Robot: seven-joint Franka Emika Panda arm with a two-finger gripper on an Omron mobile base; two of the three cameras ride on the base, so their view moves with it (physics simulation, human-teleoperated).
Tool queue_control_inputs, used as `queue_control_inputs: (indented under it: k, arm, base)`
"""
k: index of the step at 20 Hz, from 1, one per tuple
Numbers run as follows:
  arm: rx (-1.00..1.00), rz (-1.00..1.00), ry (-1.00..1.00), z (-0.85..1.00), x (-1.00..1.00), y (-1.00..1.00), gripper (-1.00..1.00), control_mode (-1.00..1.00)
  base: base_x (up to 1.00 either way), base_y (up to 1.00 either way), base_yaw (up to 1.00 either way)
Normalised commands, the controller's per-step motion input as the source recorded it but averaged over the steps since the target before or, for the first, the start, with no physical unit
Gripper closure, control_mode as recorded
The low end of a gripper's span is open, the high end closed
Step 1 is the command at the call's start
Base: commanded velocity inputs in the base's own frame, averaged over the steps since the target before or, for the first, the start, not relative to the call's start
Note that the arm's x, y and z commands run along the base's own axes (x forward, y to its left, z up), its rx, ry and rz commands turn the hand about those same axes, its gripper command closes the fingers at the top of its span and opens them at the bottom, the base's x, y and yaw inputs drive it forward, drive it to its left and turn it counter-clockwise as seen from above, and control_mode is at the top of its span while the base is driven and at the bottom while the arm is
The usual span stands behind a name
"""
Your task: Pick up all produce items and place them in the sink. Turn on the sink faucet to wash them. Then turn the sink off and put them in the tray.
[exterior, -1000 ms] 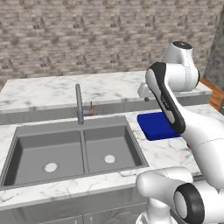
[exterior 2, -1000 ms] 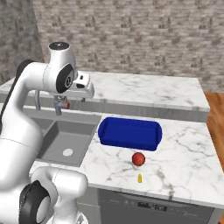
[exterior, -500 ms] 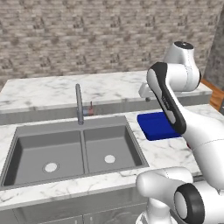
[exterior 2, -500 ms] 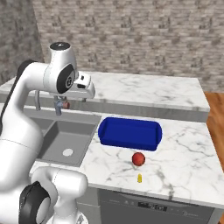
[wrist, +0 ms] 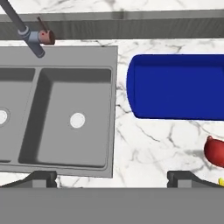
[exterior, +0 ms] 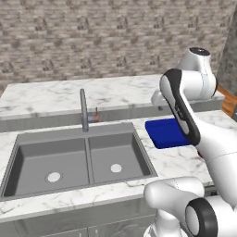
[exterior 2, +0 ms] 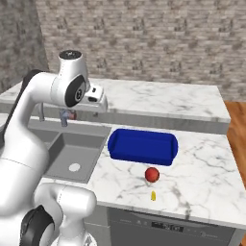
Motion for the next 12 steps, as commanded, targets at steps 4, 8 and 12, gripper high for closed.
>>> queue_control_inputs:
  k: [4,8,12]
  arm:
    - [0.0,0.0,0.0,-0.17,-0.08,-0.26,-1.0,-1.0]
    - [0.0,0.0,0.0,-0.19,-0.18,-0.36,-1.0,-1.0]
    - [0.0,0.0,0.0,-0.19,-0.26,-0.45,-1.0,-1.0]
  base:
    - [0.0,0.0,0.0]
    - [0.0,0.0,0.0]
    - [0.0,0.0,0.0]
